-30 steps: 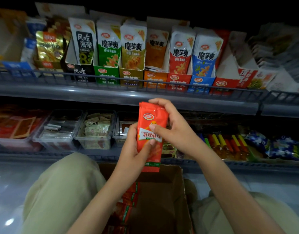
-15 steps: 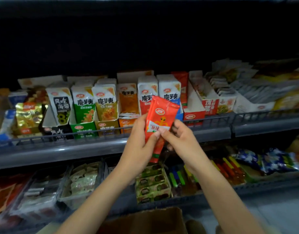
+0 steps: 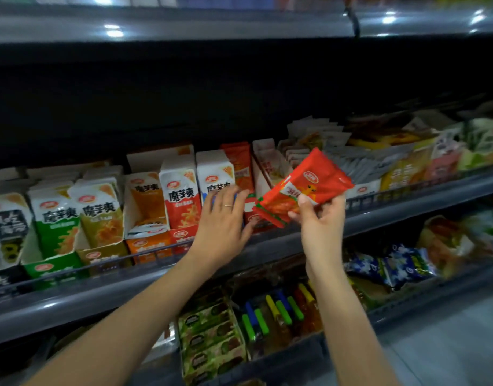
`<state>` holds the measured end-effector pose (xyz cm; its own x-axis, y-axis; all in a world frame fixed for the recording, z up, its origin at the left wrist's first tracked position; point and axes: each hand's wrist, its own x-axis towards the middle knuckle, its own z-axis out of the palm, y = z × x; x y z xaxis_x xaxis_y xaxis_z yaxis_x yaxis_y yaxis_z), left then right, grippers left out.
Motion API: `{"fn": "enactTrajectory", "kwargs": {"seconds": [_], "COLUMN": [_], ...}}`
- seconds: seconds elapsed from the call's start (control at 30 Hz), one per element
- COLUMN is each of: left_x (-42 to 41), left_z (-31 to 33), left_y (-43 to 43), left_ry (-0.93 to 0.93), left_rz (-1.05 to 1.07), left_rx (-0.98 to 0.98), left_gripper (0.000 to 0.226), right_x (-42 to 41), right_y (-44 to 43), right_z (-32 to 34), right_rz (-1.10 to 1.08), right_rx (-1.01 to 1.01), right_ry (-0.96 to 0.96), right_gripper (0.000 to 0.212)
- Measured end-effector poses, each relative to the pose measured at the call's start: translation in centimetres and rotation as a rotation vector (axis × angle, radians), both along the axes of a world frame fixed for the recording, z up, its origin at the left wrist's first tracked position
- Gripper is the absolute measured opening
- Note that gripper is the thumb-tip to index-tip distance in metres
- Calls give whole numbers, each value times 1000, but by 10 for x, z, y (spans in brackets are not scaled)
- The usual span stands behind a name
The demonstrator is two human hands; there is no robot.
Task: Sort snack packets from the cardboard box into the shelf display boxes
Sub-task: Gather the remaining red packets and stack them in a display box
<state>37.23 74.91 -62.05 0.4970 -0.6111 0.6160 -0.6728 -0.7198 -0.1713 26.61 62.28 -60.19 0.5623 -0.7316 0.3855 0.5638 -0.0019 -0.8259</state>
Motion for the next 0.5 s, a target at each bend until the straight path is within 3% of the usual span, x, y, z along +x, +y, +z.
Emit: {"fn": "enactTrajectory", "kwargs": {"seconds": [0.13, 0.3, 0.4, 0.5], "left_x": [18, 22, 26, 31], "left_z": [-16, -27, -32, -36], "left_y": [4, 2, 2, 1], "left_ry": [-100, -155, -195, -239], "left_rz": [37, 41, 15, 1], "left_rx": [203, 204, 186, 142], "left_gripper": [49, 47, 46, 45], "right_x": [9, 51, 81, 113], "right_y": [-14, -26, -31, -44], "right_z": [7, 18, 19, 19], "right_rz": [78, 249, 303, 289], "right_rx": [172, 335, 322, 124], "right_ry": [-119, -214, -170, -72], "right_gripper": [31, 29, 25, 23]}}
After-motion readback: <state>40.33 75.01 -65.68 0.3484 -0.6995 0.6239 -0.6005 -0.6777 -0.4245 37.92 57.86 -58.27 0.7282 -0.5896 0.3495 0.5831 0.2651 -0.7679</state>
